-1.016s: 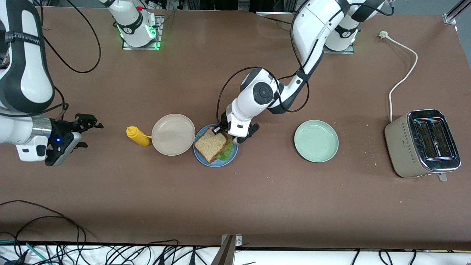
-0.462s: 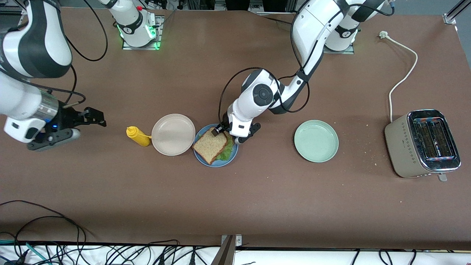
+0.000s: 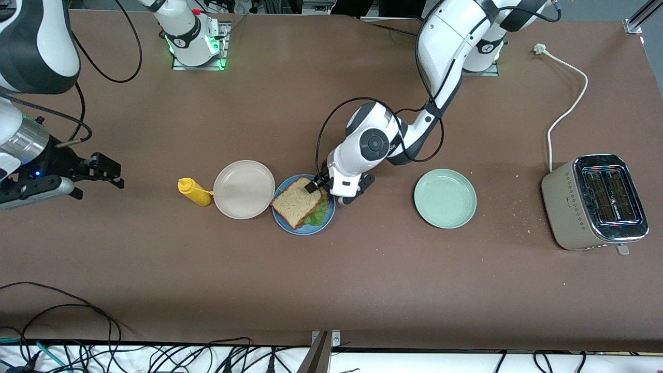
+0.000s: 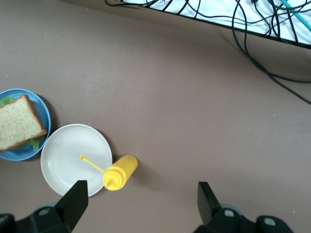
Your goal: Make sandwich in blue plate with both arms
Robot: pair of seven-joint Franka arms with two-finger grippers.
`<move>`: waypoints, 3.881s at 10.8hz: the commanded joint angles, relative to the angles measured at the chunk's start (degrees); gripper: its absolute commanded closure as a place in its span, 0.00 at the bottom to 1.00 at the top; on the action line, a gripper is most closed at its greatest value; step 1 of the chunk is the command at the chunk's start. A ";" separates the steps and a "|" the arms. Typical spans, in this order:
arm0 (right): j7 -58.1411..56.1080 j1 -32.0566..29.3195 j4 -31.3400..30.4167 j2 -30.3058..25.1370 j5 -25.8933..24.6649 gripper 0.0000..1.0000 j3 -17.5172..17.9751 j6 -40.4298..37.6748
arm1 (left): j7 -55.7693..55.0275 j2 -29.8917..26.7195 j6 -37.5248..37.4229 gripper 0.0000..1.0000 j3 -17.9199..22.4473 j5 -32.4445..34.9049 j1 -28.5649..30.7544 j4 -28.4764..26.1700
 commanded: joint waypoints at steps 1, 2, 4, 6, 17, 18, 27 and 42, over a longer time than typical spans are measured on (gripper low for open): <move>8.12 0.77 0.95 -3.93 -0.67 0.00 -0.52 -8.24 | -0.19 -4.22 -8.32 0.00 -0.03 0.63 3.22 -0.52; 9.99 0.86 2.45 -3.93 -0.85 0.00 -0.52 -9.66 | 0.42 -6.15 -11.57 0.00 -0.03 0.63 4.80 -0.43; 9.48 0.77 2.64 -4.71 -0.76 0.00 -0.78 -9.76 | 1.65 -10.19 -17.64 0.00 -0.03 0.71 7.88 -0.25; 10.01 0.77 2.21 -6.13 -0.93 0.00 -0.61 -10.02 | 2.54 -14.23 -22.83 0.00 -0.03 4.72 10.96 -0.16; 9.74 0.86 2.38 -5.86 -3.75 0.00 -1.92 -12.40 | 34.49 -26.38 -45.42 0.00 0.67 23.47 32.32 0.28; 9.83 0.86 2.47 -5.95 -3.83 0.00 -2.01 -12.66 | 39.23 -27.25 -46.75 0.00 0.68 24.17 33.72 0.28; 15.28 4.47 2.64 -5.51 -9.32 0.00 -1.57 -14.95 | 51.83 -30.68 -48.69 0.04 4.96 21.56 33.22 -0.95; 14.58 4.64 2.73 -5.60 -0.23 0.00 -6.93 -15.12 | 57.99 -43.43 -41.75 0.00 12.45 17.94 29.25 -14.05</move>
